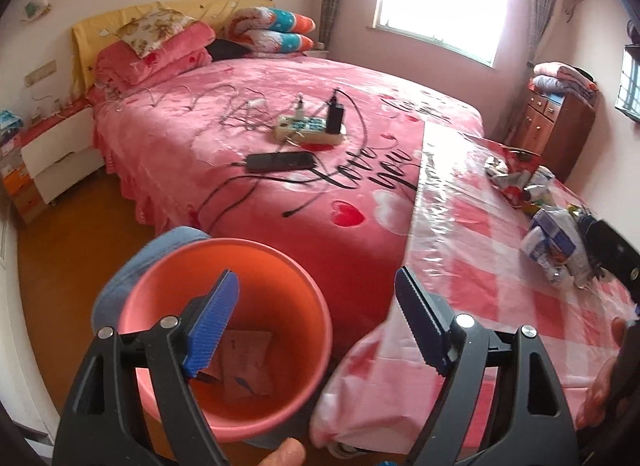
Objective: Collect trash
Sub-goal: 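Move both tools back to the table toward the remaining trash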
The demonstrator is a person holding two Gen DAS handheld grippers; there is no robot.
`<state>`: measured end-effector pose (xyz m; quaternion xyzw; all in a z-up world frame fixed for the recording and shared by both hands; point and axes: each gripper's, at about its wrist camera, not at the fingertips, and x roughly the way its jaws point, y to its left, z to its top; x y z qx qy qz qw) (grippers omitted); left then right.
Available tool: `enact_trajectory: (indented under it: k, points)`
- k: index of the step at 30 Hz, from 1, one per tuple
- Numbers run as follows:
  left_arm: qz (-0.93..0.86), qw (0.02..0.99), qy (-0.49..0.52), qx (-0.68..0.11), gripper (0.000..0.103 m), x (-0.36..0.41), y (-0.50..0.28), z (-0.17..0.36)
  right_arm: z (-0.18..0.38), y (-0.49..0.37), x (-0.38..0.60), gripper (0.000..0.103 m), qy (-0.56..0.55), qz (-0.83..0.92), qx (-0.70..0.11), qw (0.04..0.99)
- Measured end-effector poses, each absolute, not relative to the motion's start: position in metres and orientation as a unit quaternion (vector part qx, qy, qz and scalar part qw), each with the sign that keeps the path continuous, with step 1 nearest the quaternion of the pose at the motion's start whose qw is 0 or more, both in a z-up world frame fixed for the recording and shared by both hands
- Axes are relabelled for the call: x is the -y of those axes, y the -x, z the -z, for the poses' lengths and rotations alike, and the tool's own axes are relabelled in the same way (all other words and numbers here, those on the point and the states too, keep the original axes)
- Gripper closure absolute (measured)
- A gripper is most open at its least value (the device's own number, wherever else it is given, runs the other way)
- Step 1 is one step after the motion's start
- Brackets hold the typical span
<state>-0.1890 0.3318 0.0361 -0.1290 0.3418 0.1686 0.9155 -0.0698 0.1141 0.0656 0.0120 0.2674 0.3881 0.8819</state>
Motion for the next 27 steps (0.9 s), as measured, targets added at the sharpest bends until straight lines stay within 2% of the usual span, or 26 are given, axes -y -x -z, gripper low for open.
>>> enact_trajectory:
  k: [15, 27]
  points:
    - [-0.112, 0.92, 0.097, -0.364, 0.022, -0.268, 0.154, -0.038, -0.069, 0.058, -0.059, 0.005, -0.012, -0.319, -0.247, 0.915]
    - [-0.071, 0.922, 0.074, -0.375, 0.022, -0.225, 0.134, -0.042, -0.067, 0.033, -0.004, 0.005, -0.056, -0.249, -0.267, 0.929]
